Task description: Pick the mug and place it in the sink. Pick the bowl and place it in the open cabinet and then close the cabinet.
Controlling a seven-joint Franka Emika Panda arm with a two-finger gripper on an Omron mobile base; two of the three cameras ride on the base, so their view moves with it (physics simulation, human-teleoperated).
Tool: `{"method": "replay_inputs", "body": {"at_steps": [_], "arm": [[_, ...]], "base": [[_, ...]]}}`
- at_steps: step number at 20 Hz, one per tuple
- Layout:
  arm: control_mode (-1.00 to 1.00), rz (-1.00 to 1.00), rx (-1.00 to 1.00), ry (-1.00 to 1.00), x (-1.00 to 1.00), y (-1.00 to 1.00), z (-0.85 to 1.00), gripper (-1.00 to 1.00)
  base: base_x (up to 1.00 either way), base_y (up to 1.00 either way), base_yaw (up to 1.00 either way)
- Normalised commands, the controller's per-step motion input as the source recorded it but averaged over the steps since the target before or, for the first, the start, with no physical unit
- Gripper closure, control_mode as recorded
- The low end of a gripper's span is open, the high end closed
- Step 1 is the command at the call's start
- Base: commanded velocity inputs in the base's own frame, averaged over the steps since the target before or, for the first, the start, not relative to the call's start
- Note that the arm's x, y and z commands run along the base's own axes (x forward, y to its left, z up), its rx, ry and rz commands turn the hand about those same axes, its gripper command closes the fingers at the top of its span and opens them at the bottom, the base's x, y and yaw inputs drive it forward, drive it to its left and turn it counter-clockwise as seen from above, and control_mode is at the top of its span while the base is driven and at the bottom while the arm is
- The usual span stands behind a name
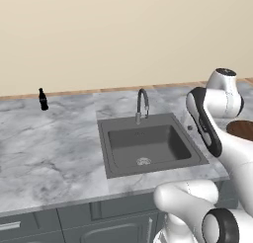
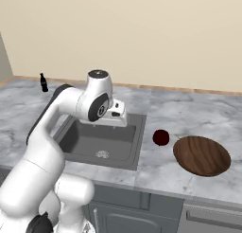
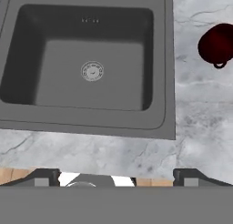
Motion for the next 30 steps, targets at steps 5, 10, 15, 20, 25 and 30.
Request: {"method": "replay_inputs", "body": {"at_steps": [5,10,15,20,25,30], "arm": [[-1.0,-0.05,0.0,0.18,0.02,-0.55,-0.24,-1.0],[-1.0,-0.13,0.0,0.21,0.13,-0.51,-0.25,-1.0],[-1.0,-0.13,0.0,0.08,0.07,-0.47,-0.13,-1.0],[-1.0,-0.02,0.0,0.0,0.2,-0.32,-0.13,-1.0],[-1.0,0.0,0.0,-0.01,0.32,-0.23,-0.21,-1.0],[-1.0,0.0,0.0,0.0,0.33,-0.3,-0.23,-1.0]], "base": [[0.0,0.0,0.0],[0.0,0.0,0.0],[0.0,0.0,0.0],[0.0,0.0,0.0],[0.0,0.0,0.0],[0.0,0.0,0.0]]}}
